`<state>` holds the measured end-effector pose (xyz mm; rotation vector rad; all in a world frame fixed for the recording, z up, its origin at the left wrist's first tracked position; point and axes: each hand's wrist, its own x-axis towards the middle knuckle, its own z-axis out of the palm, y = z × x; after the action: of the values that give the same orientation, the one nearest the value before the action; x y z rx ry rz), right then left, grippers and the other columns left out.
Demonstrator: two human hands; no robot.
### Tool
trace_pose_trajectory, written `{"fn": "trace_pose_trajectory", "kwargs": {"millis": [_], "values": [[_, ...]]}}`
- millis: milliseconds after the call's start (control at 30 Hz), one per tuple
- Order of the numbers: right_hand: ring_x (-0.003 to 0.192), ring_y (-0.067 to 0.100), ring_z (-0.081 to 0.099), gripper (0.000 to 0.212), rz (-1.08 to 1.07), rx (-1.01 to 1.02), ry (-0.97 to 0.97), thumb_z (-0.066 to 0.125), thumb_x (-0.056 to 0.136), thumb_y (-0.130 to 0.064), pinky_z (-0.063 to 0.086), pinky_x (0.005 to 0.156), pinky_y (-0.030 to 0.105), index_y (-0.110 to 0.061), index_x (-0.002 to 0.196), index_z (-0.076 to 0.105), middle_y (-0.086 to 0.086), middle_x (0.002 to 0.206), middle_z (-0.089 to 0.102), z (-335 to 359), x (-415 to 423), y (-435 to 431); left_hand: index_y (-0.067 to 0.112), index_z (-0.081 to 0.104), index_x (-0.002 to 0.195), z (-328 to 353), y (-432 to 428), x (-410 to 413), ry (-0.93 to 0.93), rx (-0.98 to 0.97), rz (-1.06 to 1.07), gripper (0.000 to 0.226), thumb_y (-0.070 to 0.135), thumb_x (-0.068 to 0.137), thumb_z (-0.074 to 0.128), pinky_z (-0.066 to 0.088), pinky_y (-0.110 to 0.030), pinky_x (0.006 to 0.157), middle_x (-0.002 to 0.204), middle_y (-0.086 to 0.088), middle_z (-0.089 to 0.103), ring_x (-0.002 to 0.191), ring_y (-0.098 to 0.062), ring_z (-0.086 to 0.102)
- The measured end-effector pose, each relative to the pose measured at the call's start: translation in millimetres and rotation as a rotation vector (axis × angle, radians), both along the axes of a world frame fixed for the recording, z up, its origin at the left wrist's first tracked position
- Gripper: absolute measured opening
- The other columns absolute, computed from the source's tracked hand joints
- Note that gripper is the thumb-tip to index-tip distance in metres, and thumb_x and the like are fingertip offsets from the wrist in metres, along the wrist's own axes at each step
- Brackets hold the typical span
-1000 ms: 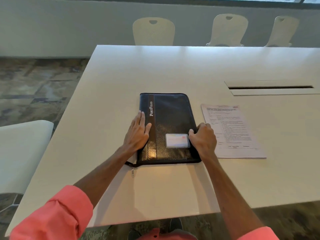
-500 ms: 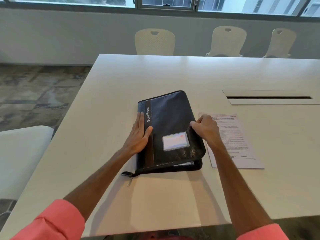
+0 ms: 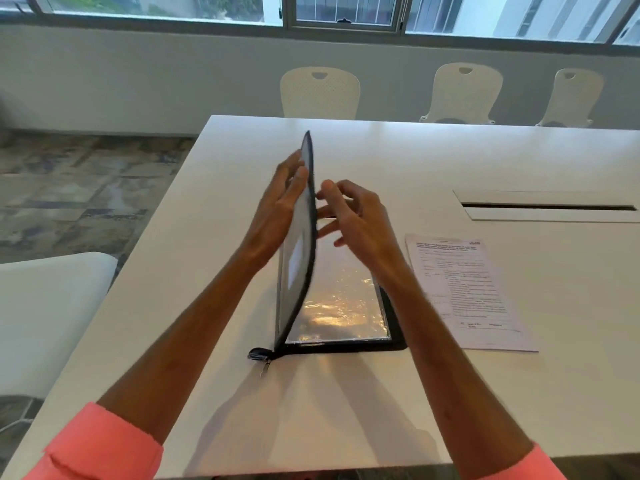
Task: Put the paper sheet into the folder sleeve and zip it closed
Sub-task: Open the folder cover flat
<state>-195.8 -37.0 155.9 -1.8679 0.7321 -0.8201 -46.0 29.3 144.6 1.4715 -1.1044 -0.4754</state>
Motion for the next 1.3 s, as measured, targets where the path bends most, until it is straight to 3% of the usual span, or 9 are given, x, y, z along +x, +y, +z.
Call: {"fn": "trace_pose_trajectory", "kwargs": {"millis": [200,367,433,600,700,767,900,1067,1300], "values": [[0.109,0.010,0.077,0.042,0.199,-0.059,-0.049,0.048,0.112,-0.053,0.066,0.095,0.048,-0.020,0.123,0.072,-0.004,0.116,0.079,-24,53,46,0.023,0.034,0.170,5,49,58,0.058,0.031,0.106,0.070,0.018,0.107,0.064,0.050,-0.031,0.116,0.170,0.001,0.046,0.149,-0.012,0.053],[0.139,0.012,0.059,0.041,0.426,-0.201,0.065,0.054,0.112,-0.044,0.051,0.119,0.048,-0.021,0.145,0.066,-0.004,0.149,0.062,-56,93,80,0.019,0.056,0.158,-5,100,115,0.081,0.105,0.238,0.064,0.002,0.097,0.061,0.055,-0.030,0.114,0.153,0.006,0.065,0.136,-0.006,0.065],[0.150,0.015,0.051,0.050,0.491,-0.233,0.145,0.054,0.112,-0.045,0.045,0.125,0.049,-0.020,0.155,0.058,-0.003,0.162,0.053,-68,106,92,0.020,0.066,0.151,-14,118,133,0.054,0.145,0.271,0.052,0.007,0.100,0.060,0.058,-0.027,0.110,0.142,0.012,0.072,0.125,0.001,0.070],[0.164,0.020,0.033,0.061,0.586,-0.398,0.324,0.047,0.115,-0.048,0.033,0.131,0.053,-0.023,0.170,0.038,-0.006,0.179,0.031,-100,132,109,0.016,0.067,0.149,-35,147,164,0.002,0.309,0.323,0.042,0.029,0.110,0.061,0.049,-0.042,0.122,0.147,0.000,0.070,0.136,-0.016,0.065],[0.170,0.016,0.014,0.061,0.616,-0.512,0.424,0.035,0.117,-0.050,0.014,0.137,0.055,-0.025,0.173,0.029,-0.007,0.183,0.017,-123,144,111,0.009,0.072,0.127,-55,152,169,-0.266,0.469,0.343,0.034,0.035,0.113,0.055,0.052,-0.049,0.112,0.127,-0.010,0.075,0.121,-0.030,0.069],[0.171,0.012,0.002,0.063,0.601,-0.593,0.472,0.027,0.117,-0.053,0.003,0.138,0.056,-0.024,0.174,0.024,-0.008,0.183,0.008,-140,149,108,0.007,0.063,0.131,-73,153,171,-0.455,0.598,0.335,0.042,0.042,0.115,0.046,0.047,-0.050,0.112,0.136,-0.016,0.068,0.130,-0.037,0.063],[0.169,0.009,-0.011,0.069,0.551,-0.678,0.543,0.015,0.116,-0.059,-0.007,0.138,0.057,-0.025,0.175,0.011,-0.008,0.183,-0.004,-170,155,100,0.009,0.024,0.172,-108,154,171,-0.499,0.773,0.342,0.080,0.063,0.113,0.027,0.020,-0.046,0.136,0.181,-0.012,0.021,0.167,-0.028,0.024],[0.169,0.009,-0.013,0.070,0.547,-0.731,0.652,0.012,0.115,-0.060,-0.007,0.137,0.058,-0.026,0.175,0.002,-0.008,0.183,-0.009,-197,154,90,0.010,0.000,0.175,-146,154,163,-0.539,0.899,0.362,0.106,0.084,0.099,0.002,0.003,-0.046,0.139,0.184,-0.009,-0.007,0.171,-0.022,0.001],[0.168,0.007,-0.013,0.070,0.573,-0.687,0.673,0.011,0.115,-0.062,-0.011,0.137,0.056,-0.029,0.175,-0.003,-0.012,0.182,-0.013,-210,153,85,0.017,-0.013,0.173,-170,156,155,-0.577,0.903,0.400,0.091,0.075,0.106,0.004,-0.005,-0.045,0.139,0.181,0.000,-0.022,0.169,-0.014,-0.013]]}}
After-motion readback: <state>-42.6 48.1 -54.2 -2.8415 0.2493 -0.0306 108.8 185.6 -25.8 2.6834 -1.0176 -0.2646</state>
